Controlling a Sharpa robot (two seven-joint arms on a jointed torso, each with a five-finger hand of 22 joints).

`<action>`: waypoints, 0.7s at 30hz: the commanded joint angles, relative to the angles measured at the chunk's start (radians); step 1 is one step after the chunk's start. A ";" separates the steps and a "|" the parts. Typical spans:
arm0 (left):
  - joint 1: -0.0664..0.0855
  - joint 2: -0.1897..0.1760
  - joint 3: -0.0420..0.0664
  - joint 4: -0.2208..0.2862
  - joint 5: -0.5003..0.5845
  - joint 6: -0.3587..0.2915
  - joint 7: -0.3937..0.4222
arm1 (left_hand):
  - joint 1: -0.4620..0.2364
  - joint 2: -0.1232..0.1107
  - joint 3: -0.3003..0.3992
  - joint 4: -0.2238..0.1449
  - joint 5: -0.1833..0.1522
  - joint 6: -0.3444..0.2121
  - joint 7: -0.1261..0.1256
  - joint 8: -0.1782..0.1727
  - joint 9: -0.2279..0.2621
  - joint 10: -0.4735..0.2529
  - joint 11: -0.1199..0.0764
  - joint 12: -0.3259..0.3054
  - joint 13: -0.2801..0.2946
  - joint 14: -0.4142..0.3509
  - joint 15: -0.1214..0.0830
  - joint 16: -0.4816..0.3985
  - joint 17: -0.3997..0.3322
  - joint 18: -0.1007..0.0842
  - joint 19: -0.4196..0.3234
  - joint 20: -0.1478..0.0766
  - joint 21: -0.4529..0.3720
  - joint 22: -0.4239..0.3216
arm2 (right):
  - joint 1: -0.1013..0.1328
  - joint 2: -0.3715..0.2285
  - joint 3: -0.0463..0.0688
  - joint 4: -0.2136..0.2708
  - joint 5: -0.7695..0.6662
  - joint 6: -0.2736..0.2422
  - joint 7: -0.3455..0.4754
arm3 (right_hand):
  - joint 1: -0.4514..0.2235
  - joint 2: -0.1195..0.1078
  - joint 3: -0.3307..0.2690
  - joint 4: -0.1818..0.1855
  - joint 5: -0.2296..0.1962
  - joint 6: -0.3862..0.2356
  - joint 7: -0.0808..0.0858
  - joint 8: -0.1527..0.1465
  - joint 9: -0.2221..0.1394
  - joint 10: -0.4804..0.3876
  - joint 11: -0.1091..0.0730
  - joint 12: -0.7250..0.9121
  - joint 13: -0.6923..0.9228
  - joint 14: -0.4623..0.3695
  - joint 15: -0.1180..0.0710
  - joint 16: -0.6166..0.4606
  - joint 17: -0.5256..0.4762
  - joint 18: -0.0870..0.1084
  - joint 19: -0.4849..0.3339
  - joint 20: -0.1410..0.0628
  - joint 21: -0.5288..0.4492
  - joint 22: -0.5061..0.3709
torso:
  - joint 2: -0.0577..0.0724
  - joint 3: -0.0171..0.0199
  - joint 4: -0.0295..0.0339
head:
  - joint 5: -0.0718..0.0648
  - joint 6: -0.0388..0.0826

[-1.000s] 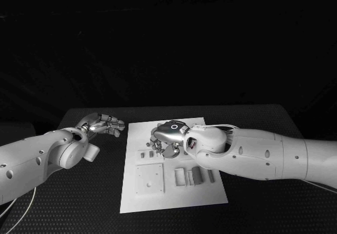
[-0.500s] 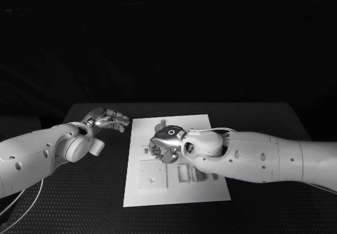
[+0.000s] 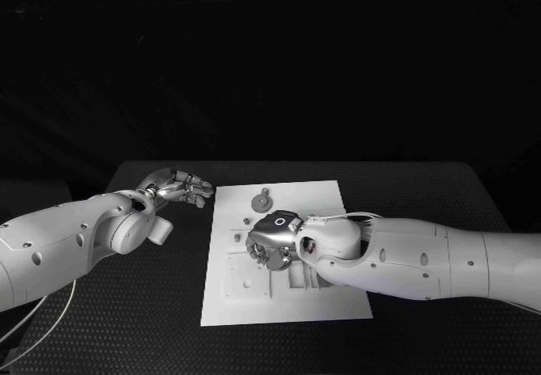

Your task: Assemble the parts on the task board

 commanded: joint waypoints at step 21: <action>0.001 0.002 0.001 0.003 0.006 0.002 0.006 | -0.005 -0.009 -0.005 0.001 0.001 -0.001 0.005 0.002 0.000 -0.004 -0.002 0.000 -0.002 -0.001 0.006 -0.006 0.004 0.009 -0.002 0.006 -0.007 0.002 | -0.015 0.011 -0.008 -0.012 -0.027 0.010 0.011 | 0.002 0.009 0.001 0.001 0.004 0.000 0.004 0.003 0.003 0.004 0.000 -0.007 0.001 0.003 -0.006 -0.003 0.000 0.020 0.002 -0.008 -0.006 0.012 | 0.000 -0.0005 0.0002 | 0.011 -0.008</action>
